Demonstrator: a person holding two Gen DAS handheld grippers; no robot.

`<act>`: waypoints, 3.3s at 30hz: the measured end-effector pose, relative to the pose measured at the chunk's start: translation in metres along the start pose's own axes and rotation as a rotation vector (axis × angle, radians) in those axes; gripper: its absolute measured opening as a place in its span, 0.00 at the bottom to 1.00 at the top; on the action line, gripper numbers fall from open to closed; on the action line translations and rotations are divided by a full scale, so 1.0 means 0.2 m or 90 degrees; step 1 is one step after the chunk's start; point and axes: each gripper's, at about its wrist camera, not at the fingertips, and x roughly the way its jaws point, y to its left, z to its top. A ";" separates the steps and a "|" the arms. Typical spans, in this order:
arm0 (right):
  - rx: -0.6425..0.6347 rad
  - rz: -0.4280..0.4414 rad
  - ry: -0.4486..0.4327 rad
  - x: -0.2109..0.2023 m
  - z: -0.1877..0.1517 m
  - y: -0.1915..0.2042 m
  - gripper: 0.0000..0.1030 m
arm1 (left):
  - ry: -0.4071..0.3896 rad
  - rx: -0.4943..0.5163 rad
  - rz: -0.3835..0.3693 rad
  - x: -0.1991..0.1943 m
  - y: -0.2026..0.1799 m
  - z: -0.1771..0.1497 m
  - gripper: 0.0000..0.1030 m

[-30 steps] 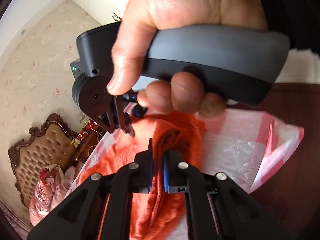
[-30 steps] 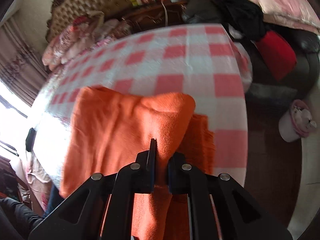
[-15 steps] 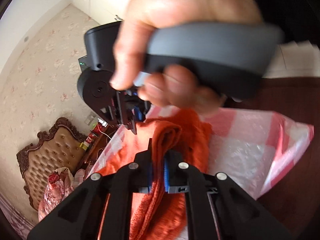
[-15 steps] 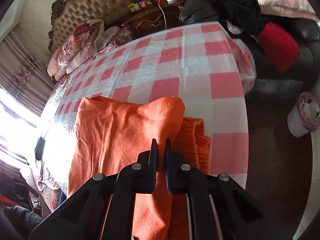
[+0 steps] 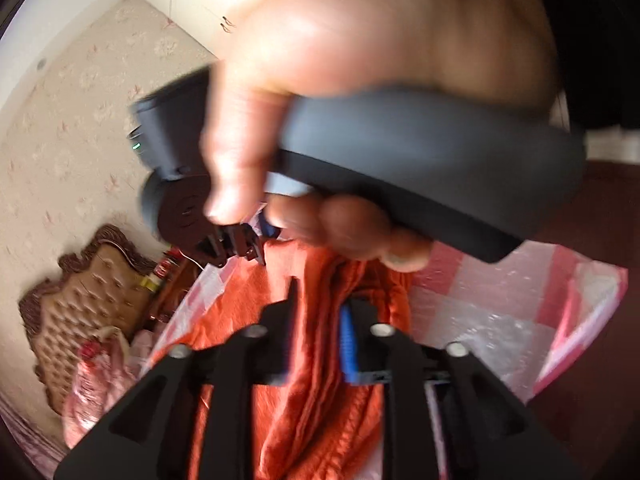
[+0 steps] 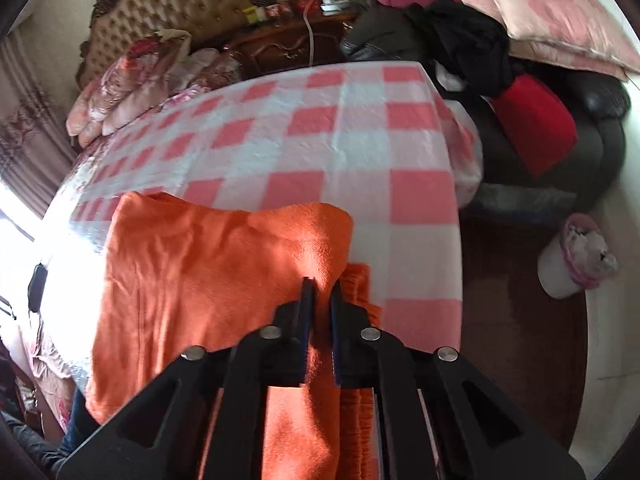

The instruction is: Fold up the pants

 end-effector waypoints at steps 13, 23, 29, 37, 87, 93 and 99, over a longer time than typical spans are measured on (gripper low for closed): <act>0.026 -0.065 -0.003 -0.14 -0.29 -0.02 0.63 | 0.131 -0.686 -0.219 -0.34 1.13 -0.92 0.57; 0.058 -0.033 0.016 -0.13 -0.39 0.03 0.34 | 0.256 -0.793 -0.400 -0.06 1.19 -1.19 0.16; 0.080 -0.031 0.028 -0.16 -0.46 0.10 0.32 | 0.252 -0.767 -0.371 -0.01 1.26 -1.22 0.13; 0.090 -0.144 -0.120 -0.43 -0.38 0.23 0.67 | 0.063 -0.593 -0.179 -0.12 1.48 -0.98 0.25; 0.097 -0.209 -0.054 0.26 -0.03 0.29 0.85 | 0.176 -0.418 -0.141 0.72 1.42 -0.73 0.19; 0.067 -0.157 -0.142 -0.01 -0.06 0.38 0.81 | 0.103 -0.480 -0.167 0.44 1.52 -0.74 0.20; -0.043 -0.221 -0.078 -0.09 -0.34 0.50 0.80 | 0.112 -0.401 -0.258 0.25 1.18 -0.74 0.29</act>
